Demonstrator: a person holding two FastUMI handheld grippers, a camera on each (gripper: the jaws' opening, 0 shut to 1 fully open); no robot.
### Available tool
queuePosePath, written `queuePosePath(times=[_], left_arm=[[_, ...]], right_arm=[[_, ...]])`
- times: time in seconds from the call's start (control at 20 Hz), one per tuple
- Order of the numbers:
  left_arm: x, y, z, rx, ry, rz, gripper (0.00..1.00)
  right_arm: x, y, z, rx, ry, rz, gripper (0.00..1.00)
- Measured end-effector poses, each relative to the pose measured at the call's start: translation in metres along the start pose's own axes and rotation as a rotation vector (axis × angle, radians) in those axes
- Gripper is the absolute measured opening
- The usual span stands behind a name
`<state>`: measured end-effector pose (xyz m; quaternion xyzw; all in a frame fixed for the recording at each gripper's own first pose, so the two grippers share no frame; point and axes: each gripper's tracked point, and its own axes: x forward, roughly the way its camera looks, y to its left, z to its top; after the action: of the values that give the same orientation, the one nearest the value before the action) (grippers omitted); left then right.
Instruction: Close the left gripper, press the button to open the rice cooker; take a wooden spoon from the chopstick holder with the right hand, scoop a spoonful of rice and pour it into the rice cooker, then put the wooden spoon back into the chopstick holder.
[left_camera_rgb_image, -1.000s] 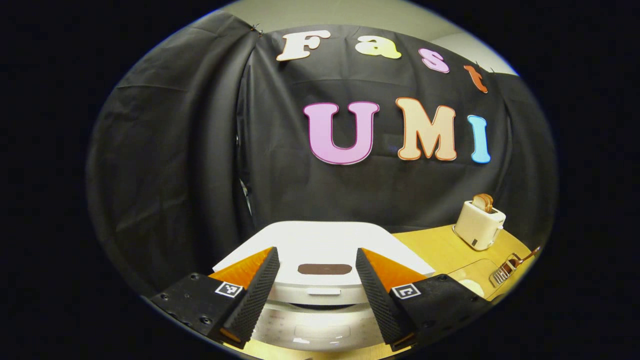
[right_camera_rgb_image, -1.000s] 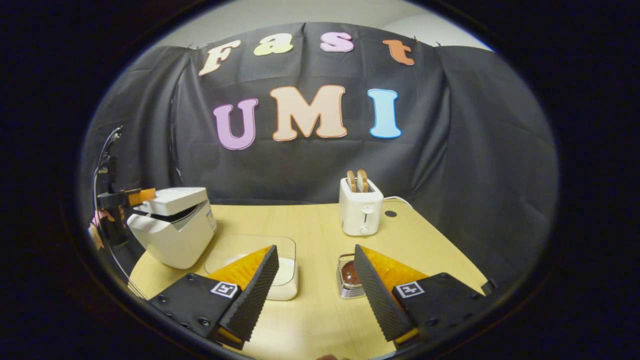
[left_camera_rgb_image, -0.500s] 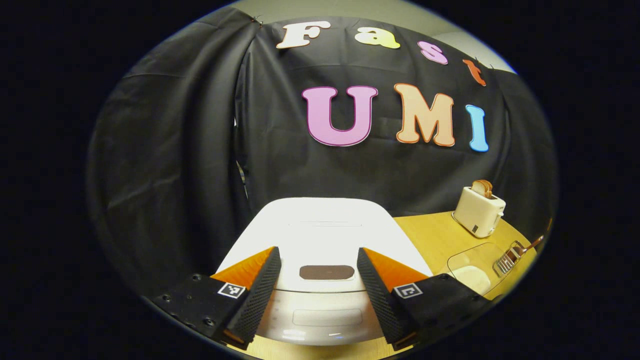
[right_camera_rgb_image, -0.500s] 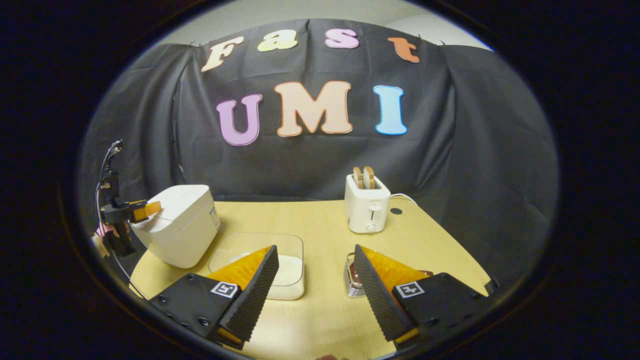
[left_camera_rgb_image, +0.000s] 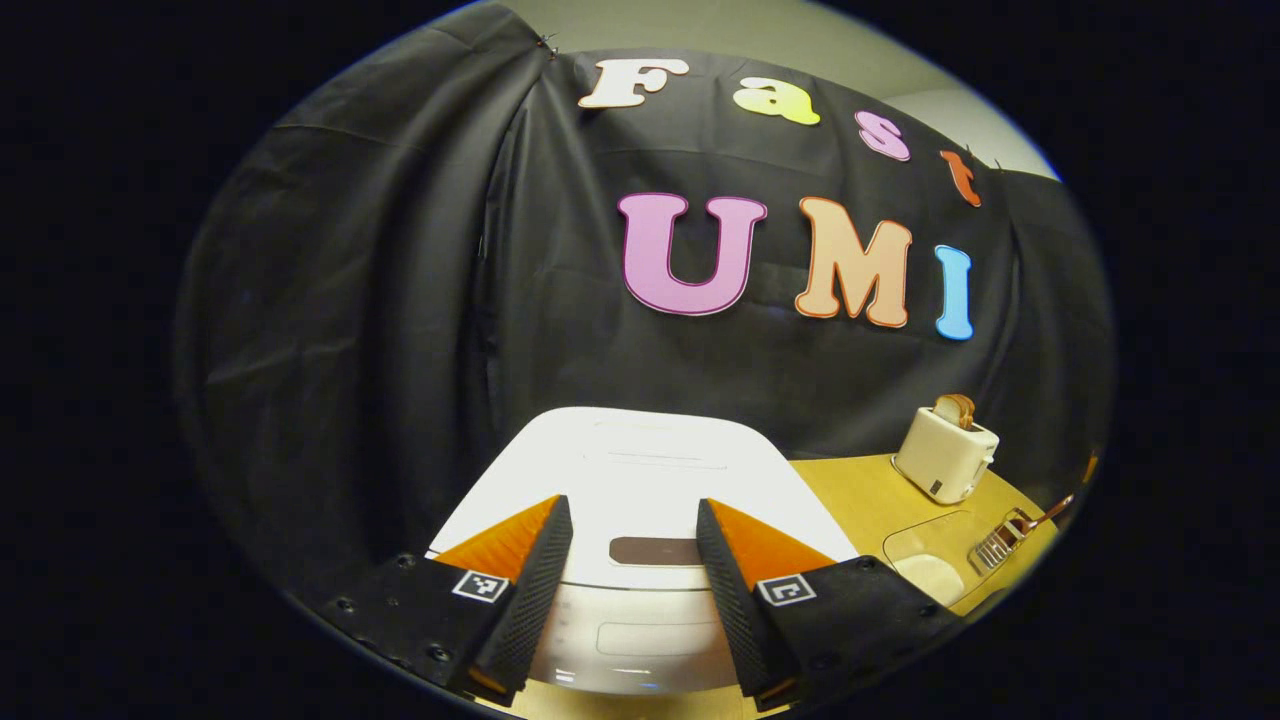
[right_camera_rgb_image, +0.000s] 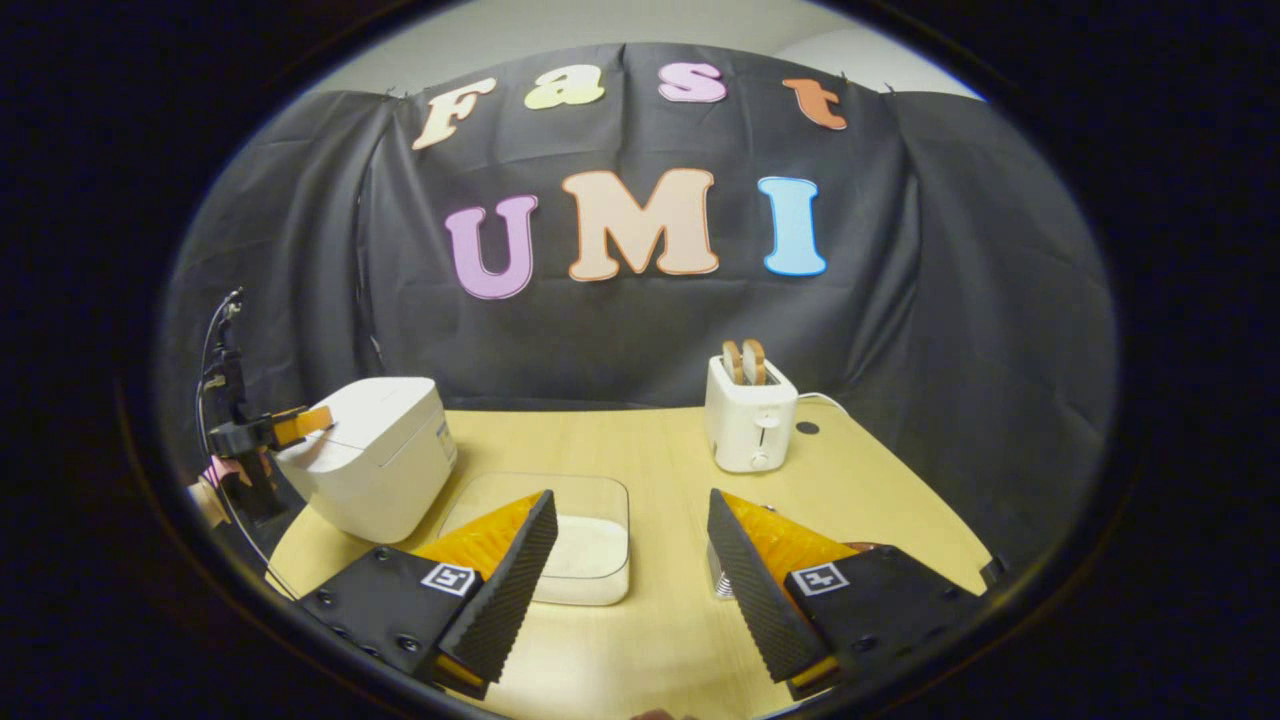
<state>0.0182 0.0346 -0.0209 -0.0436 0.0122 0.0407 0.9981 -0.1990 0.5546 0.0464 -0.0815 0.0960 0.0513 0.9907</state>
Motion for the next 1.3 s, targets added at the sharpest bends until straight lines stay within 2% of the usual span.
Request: queuePosePath(times=[0.2, 0.35, 0.55, 0.7, 0.95, 1.2, 1.3], left_arm=[[-0.008, -0.004, -0.003, -0.047, 0.049, 0.011, 0.78], [-0.012, -0.014, 0.002, -0.096, 0.034, 0.016, 0.92], [-0.016, -0.013, 0.008, -0.076, 0.021, 0.048, 0.92], [-0.037, -0.018, 0.023, -0.035, -0.021, 0.078, 0.92], [-0.07, -0.056, 0.029, 0.069, -0.041, 0.038, 0.92], [-0.086, -0.099, 0.021, 0.077, -0.02, -0.076, 0.92], [-0.09, -0.103, 0.018, 0.09, -0.006, -0.084, 0.92]], right_arm=[[-0.005, 0.001, 0.016, 0.005, -0.045, 0.003, 0.97], [-0.005, 0.002, 0.033, 0.001, -0.09, 0.013, 0.95], [-0.007, 0.003, 0.052, 0.017, -0.138, 0.026, 0.94], [-0.018, 0.0, 0.07, 0.019, -0.189, 0.032, 0.94], [-0.04, -0.021, 0.084, 0.019, -0.236, 0.01, 0.95], [-0.062, -0.042, 0.078, 0.001, -0.226, -0.008, 0.96], [-0.069, -0.046, 0.077, -0.006, -0.22, -0.012, 0.97]])
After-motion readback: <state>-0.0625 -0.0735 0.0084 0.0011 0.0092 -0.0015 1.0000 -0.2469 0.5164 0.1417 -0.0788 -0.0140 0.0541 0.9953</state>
